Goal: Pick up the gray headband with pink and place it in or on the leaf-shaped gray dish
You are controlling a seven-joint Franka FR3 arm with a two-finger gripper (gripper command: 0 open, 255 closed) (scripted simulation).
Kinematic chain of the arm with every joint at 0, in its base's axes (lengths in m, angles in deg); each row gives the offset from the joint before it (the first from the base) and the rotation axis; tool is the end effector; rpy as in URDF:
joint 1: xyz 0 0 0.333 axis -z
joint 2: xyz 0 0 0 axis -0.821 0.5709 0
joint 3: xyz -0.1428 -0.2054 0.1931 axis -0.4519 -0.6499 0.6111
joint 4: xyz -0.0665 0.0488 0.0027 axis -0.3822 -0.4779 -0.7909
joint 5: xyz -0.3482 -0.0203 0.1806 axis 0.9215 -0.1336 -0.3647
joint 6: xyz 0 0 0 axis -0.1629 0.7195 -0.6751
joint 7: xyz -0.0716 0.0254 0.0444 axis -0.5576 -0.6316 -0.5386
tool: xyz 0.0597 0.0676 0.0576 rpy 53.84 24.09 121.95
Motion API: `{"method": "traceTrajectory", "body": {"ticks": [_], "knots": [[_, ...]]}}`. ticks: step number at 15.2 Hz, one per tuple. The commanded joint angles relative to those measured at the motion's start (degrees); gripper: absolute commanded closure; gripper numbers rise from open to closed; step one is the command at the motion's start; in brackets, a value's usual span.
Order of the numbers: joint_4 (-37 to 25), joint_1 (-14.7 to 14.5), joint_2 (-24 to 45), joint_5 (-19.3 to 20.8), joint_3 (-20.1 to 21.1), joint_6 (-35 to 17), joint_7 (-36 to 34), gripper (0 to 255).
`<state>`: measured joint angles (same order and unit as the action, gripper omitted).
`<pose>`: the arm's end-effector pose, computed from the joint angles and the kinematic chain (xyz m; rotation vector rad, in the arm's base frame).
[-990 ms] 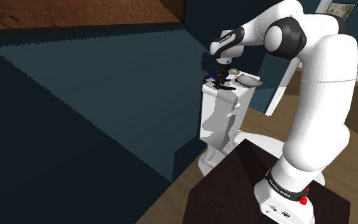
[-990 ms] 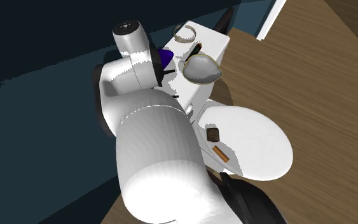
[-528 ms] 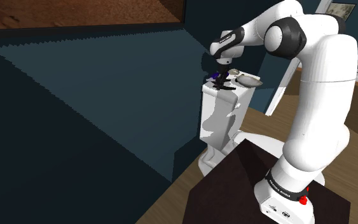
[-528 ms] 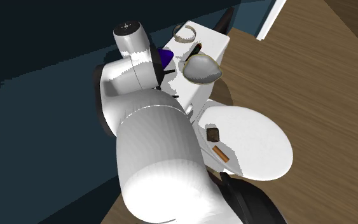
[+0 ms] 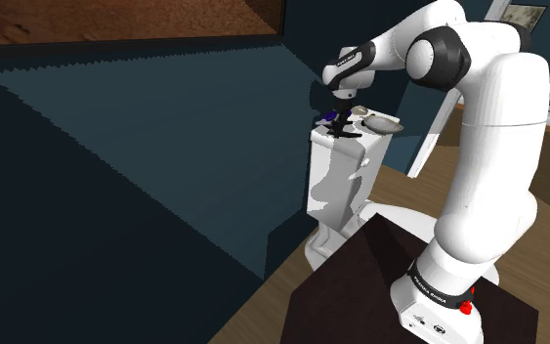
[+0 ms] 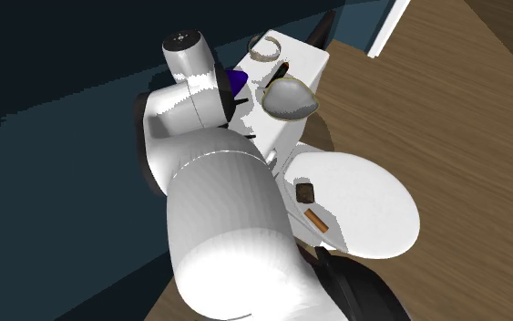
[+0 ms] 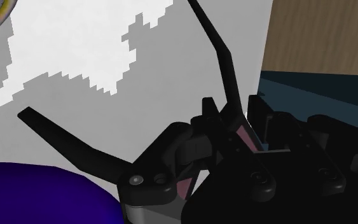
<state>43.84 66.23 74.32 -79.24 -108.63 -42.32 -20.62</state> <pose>0.5583 -0.3219 0.3619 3.0824 0.3355 -0.1149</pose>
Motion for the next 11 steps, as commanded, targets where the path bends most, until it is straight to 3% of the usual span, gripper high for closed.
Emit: {"method": "traceTrajectory", "body": {"ticks": [1, 11], "knots": [[0.01, -0.01, 0.00, 0.00, 0.00, -0.02, 0.00, 255], [-4.09, -0.28, -2.74, 1.07, -0.48, 6.66, -0.33, 255]]}}
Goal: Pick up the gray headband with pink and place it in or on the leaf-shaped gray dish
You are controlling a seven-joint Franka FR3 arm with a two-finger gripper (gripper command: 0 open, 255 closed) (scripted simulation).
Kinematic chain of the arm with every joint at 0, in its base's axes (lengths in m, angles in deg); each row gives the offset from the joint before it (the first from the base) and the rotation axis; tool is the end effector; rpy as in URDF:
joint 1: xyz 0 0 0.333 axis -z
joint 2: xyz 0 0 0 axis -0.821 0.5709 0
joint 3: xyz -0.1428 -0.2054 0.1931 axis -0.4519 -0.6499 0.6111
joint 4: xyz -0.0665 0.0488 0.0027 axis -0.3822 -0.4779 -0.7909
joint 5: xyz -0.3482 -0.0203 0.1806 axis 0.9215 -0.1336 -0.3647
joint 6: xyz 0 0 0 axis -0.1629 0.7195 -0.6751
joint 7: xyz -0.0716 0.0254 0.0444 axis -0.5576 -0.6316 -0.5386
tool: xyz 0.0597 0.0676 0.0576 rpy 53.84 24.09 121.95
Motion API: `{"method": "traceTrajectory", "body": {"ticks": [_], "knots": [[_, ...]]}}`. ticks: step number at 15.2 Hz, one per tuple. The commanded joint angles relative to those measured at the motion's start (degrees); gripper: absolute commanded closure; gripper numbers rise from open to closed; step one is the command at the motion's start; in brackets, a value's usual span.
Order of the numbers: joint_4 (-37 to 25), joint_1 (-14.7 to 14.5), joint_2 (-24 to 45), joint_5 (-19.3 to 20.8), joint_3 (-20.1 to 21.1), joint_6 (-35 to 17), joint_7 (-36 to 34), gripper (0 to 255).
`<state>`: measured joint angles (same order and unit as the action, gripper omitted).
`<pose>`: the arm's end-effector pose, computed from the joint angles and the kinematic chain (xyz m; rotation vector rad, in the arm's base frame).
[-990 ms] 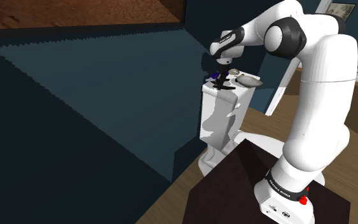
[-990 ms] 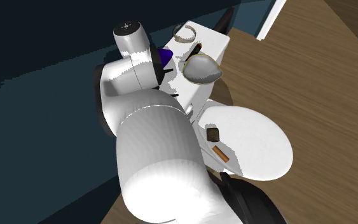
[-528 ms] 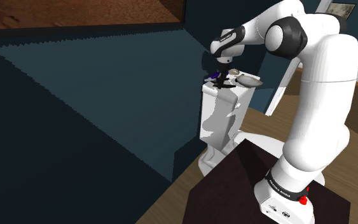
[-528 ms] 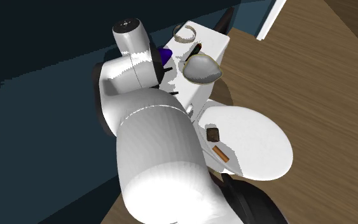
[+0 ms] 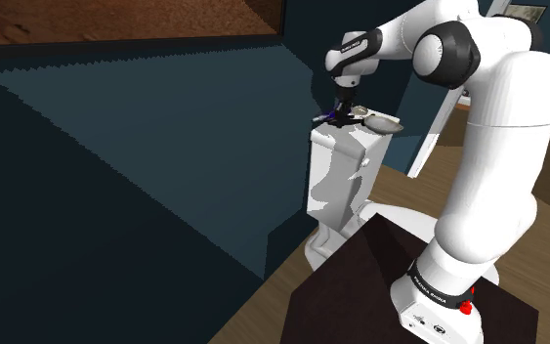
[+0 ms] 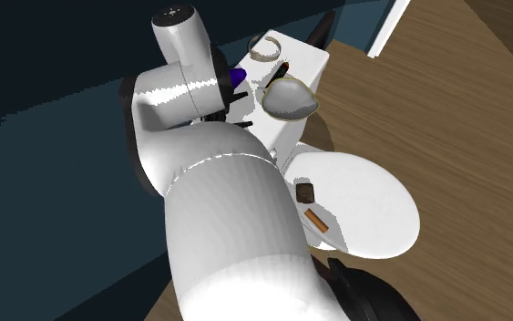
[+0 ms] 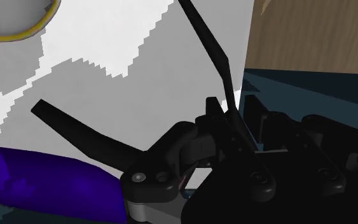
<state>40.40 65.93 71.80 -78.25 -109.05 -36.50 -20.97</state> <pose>0.5583 -0.3213 0.4083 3.0823 0.3359 -0.1150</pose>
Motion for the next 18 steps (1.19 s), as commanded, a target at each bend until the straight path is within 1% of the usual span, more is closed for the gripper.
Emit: {"method": "traceTrajectory", "body": {"ticks": [1, 14, 18], "knots": [[-1.14, 0.01, -0.43, 0.16, -0.09, 1.53, 0.01, 255], [-8.41, 0.07, -2.07, 0.80, -0.43, 10.33, 0.02, 255], [-8.66, 3.42, -1.74, 0.36, -2.06, 10.07, 5.00, 255]]}}
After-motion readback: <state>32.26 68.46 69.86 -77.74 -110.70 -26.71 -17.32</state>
